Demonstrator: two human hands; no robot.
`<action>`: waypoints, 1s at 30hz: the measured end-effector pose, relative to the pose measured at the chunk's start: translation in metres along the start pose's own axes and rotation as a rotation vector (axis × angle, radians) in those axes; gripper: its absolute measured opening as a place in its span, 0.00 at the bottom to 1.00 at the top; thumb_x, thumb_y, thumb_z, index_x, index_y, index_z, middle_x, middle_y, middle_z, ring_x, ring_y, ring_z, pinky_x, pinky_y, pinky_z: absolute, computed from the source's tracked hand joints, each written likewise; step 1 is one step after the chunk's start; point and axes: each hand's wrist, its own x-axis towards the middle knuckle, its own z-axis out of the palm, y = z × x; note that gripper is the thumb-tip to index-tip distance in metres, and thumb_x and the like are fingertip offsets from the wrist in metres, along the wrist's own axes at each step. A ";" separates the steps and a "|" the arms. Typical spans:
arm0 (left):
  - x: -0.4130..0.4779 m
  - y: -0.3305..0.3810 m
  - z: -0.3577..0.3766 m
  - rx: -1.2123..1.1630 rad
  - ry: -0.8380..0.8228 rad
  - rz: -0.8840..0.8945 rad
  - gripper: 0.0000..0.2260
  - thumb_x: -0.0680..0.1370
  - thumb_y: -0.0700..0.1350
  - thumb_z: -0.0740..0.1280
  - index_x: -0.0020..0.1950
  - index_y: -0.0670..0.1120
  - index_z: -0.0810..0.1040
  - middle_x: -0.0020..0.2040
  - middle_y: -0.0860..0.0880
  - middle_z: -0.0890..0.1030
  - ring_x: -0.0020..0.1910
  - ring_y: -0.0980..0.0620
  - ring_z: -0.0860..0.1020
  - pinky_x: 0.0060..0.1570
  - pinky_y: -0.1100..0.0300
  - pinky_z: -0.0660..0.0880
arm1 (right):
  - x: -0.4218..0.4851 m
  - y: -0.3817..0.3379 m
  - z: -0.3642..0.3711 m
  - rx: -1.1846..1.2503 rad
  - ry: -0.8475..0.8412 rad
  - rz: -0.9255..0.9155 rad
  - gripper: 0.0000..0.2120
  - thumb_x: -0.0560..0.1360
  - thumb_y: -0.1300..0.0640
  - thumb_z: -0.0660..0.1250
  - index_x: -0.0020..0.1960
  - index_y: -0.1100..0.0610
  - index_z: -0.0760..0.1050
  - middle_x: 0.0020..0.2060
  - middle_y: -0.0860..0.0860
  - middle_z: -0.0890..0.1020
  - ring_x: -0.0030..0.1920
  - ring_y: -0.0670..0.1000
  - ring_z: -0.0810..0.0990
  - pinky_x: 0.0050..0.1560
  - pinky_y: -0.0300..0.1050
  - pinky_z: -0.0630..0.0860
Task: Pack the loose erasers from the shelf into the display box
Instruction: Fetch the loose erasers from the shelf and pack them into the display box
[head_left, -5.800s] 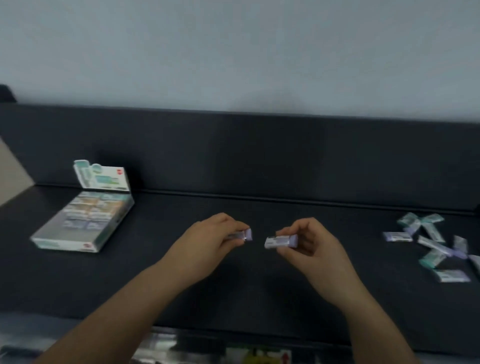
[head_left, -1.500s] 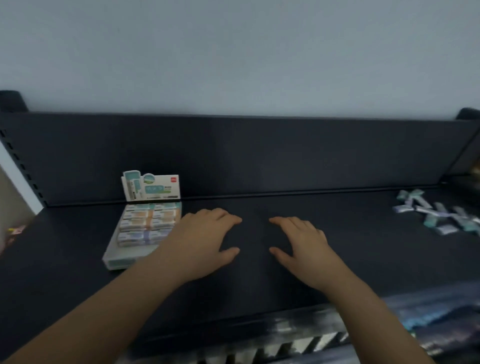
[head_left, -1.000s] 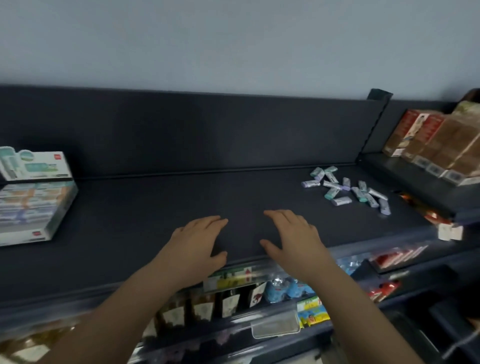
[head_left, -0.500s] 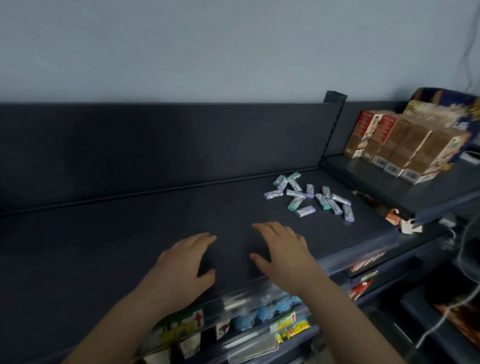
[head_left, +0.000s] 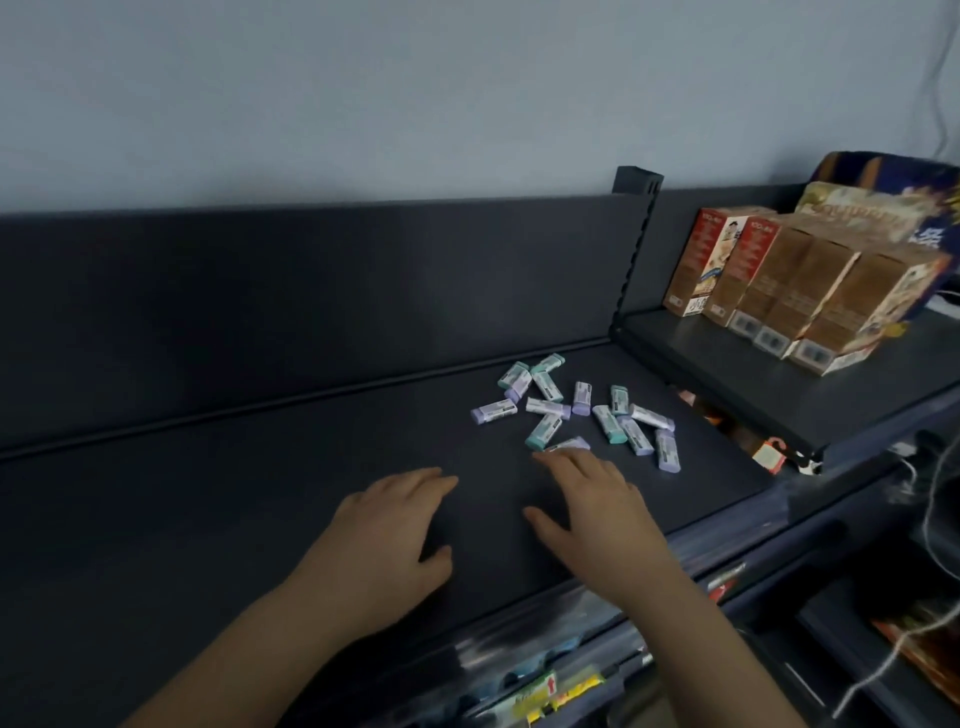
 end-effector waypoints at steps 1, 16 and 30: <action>0.007 0.009 0.004 0.003 0.001 0.001 0.29 0.78 0.56 0.60 0.77 0.58 0.53 0.77 0.59 0.54 0.75 0.58 0.54 0.73 0.56 0.54 | 0.002 0.013 -0.001 -0.007 0.005 0.018 0.26 0.77 0.41 0.60 0.73 0.45 0.60 0.69 0.43 0.65 0.68 0.51 0.65 0.64 0.52 0.69; 0.140 0.106 0.043 0.120 0.042 -0.026 0.24 0.77 0.54 0.63 0.73 0.56 0.64 0.68 0.56 0.68 0.65 0.52 0.68 0.63 0.54 0.68 | 0.038 0.159 -0.033 -0.086 -0.040 0.140 0.28 0.74 0.34 0.59 0.70 0.45 0.65 0.62 0.49 0.73 0.60 0.56 0.71 0.58 0.52 0.73; 0.129 0.102 0.050 -0.030 0.140 -0.075 0.12 0.79 0.49 0.63 0.62 0.57 0.74 0.57 0.60 0.75 0.55 0.59 0.74 0.54 0.64 0.71 | 0.052 0.187 -0.052 -0.016 -0.216 -0.295 0.11 0.76 0.45 0.66 0.56 0.46 0.73 0.55 0.41 0.69 0.58 0.47 0.67 0.57 0.41 0.69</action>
